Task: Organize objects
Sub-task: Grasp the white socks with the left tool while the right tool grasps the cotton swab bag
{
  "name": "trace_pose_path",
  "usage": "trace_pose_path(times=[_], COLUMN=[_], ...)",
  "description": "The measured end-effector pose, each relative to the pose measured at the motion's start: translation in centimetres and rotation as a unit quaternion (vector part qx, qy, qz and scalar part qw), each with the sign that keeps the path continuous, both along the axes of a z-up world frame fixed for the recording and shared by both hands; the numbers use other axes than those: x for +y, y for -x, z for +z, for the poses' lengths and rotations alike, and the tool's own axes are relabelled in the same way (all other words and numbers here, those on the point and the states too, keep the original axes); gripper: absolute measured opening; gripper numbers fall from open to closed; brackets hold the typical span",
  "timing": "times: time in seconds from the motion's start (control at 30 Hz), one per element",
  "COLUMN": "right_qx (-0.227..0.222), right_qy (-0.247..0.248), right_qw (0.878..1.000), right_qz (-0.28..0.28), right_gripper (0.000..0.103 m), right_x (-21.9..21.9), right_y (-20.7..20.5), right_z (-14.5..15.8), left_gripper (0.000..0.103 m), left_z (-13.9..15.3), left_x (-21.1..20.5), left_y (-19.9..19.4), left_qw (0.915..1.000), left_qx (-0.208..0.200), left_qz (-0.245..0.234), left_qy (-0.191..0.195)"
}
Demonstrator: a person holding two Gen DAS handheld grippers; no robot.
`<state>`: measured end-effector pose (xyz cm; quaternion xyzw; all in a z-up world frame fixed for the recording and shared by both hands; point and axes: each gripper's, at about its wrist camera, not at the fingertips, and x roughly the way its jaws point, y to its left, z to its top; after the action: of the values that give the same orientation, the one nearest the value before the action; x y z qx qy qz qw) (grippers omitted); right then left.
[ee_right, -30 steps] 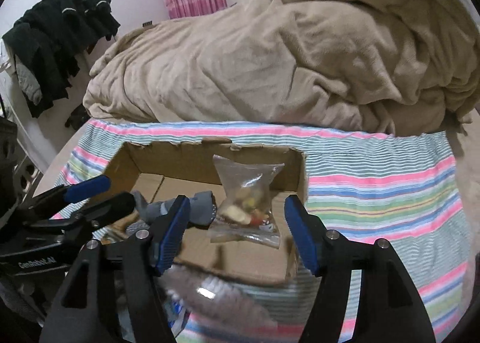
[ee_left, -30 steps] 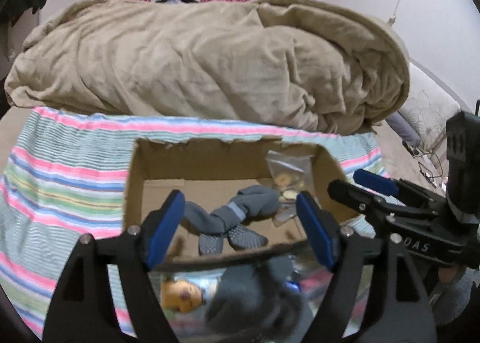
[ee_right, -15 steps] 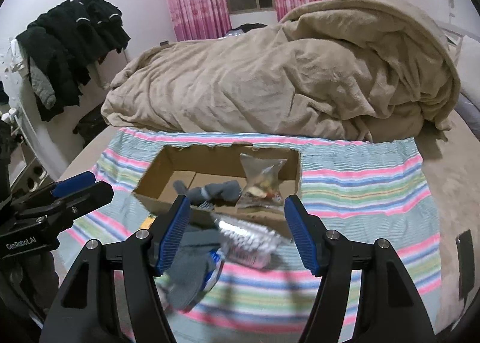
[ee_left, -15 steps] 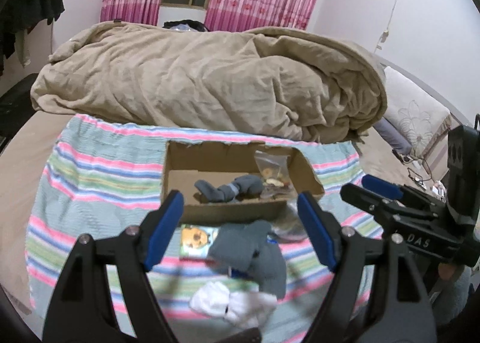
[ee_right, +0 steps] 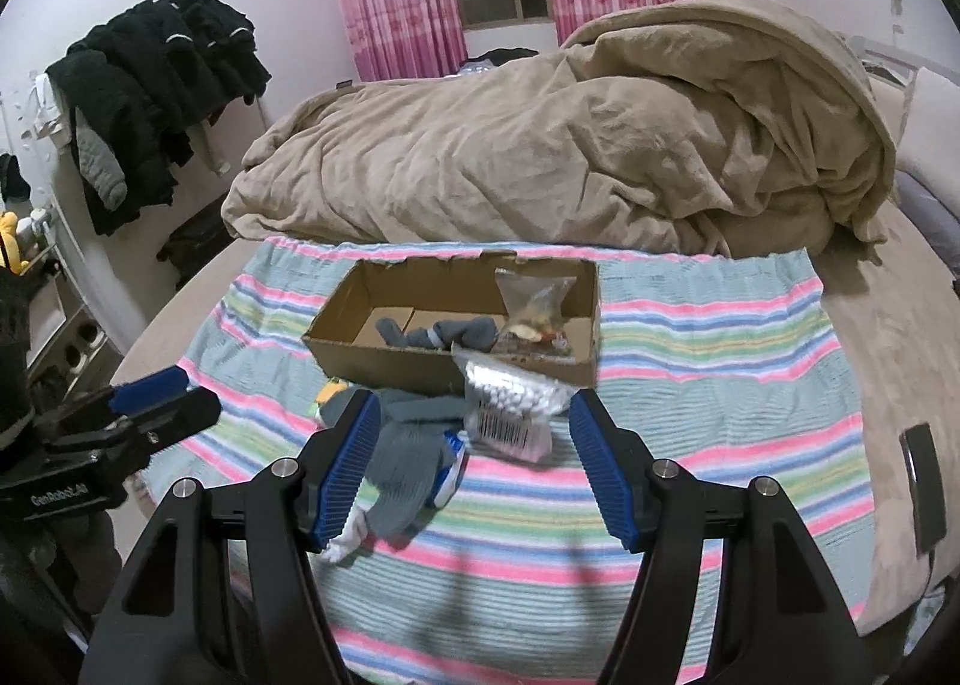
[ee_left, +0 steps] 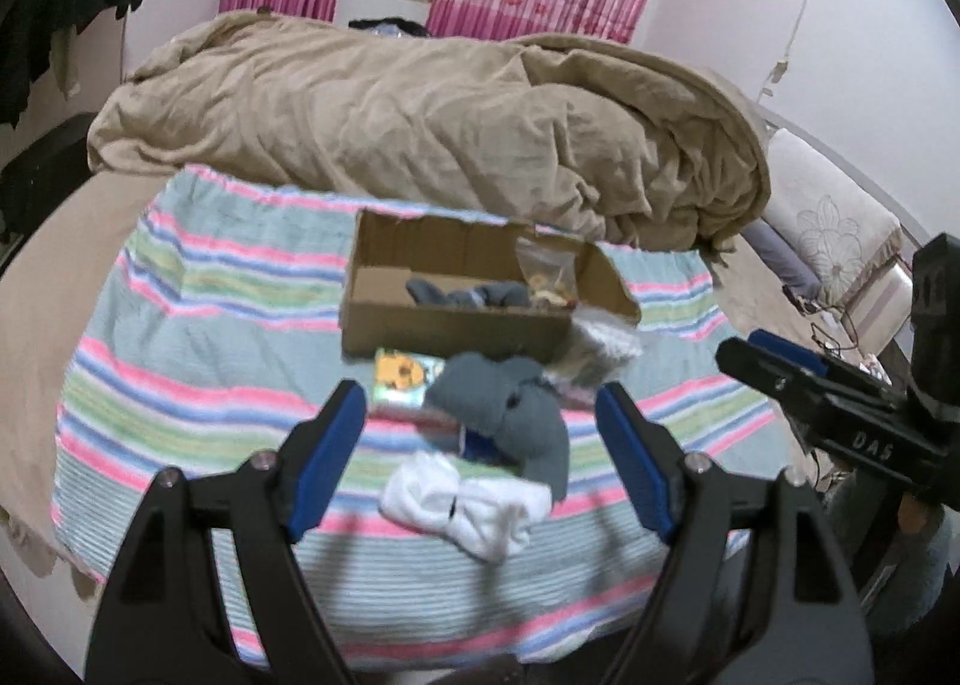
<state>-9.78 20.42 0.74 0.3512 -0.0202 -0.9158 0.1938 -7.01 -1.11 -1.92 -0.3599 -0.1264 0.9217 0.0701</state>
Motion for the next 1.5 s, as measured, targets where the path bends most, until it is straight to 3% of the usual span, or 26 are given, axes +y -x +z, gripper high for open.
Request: trace_pose_path(times=[0.33,0.73,1.1,1.2,1.23,1.27,1.5], right_qx=[-0.035,-0.064,-0.083,-0.083,-0.083,-0.082,-0.09], right_qy=[0.005,0.009,0.008,0.003,0.004,0.005,0.012], right_qw=[0.999,0.998,0.996,0.996,0.996,0.997,0.996], right_qz=[0.008,0.01,0.011,0.01,0.009,0.007,-0.013], right_gripper=[0.069,0.069,0.069,0.069,0.069,0.069,0.069], right_x=[-0.2,-0.2,-0.4,-0.5,-0.5,-0.5,-1.2], right_y=[-0.4,0.9,3.6,4.7,5.1,5.5,8.4], right_z=[-3.1,-6.0,-8.4,-8.9,-9.0,-9.1,-10.8], left_gripper=[0.093,0.094,0.093,0.084,0.075,0.072,0.059], left_z=[-4.5,-9.3,-11.0,-11.4,-11.5,-11.5,-11.6], left_x=[0.4,0.7,0.4,0.8,1.0,1.2,1.3], left_y=[-0.2,1.3,2.9,3.4,3.6,3.7,3.6], left_qw=[0.9988,0.9941,0.9945,0.9947,0.9947,0.9947,0.9958], left_qx=[-0.048,-0.108,-0.098,-0.093,-0.092,-0.091,-0.076], left_qz=[0.009,-0.002,-0.005,-0.017,-0.021,-0.024,-0.026], left_qy=[-0.001,-0.012,-0.036,-0.04,-0.041,-0.041,-0.043])
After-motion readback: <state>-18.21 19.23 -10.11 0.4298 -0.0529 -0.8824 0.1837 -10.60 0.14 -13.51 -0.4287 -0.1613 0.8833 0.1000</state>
